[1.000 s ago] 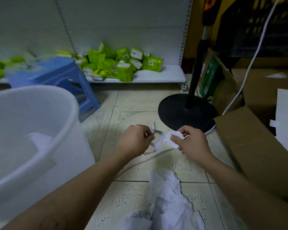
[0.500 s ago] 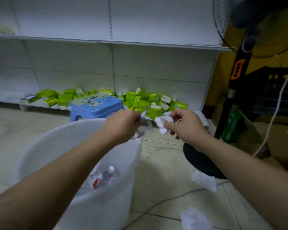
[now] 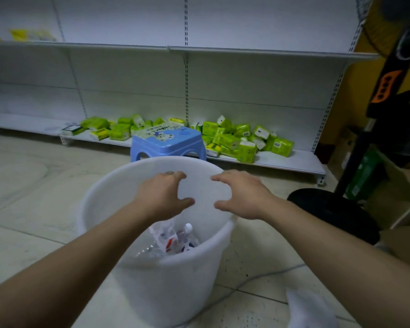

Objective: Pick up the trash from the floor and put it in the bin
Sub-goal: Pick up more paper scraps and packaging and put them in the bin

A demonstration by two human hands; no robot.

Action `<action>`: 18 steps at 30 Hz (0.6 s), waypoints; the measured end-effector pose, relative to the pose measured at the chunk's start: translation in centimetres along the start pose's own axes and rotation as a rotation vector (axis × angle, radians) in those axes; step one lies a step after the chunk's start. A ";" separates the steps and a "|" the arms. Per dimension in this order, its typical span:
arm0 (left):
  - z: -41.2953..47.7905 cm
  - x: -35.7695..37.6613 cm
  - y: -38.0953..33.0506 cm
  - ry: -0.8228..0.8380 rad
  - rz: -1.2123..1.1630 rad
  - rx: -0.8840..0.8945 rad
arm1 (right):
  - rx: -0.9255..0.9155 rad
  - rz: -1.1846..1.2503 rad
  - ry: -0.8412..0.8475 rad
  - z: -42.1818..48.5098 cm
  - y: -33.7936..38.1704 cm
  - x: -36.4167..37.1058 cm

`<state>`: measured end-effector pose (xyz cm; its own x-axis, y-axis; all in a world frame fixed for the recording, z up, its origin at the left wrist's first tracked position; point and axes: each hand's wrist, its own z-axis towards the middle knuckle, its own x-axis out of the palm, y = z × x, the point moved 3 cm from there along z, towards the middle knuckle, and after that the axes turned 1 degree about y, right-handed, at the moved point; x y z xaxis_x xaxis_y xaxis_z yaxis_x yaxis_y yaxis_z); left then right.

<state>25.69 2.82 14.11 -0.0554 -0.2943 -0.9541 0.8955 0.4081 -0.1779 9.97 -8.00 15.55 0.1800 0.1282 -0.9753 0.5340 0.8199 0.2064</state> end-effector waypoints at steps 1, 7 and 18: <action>0.1 0.0 -1.3 -0.004 -0.014 0.037 | 0.017 0.004 -0.017 -0.2 -0.8 -0.7; 0.4 1.0 -10.7 0.051 -0.054 0.255 | 0.141 -0.009 -0.017 -3.5 -9.0 -2.8; -0.1 13.0 -25.7 0.302 -0.041 0.362 | 0.458 0.134 0.119 -15.6 -27.7 3.1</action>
<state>1.92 -11.43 6.25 -0.1719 -0.0175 -0.9850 0.9833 0.0583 -0.1727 -17.17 -21.60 5.53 0.1905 0.3010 -0.9344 0.8260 0.4652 0.3183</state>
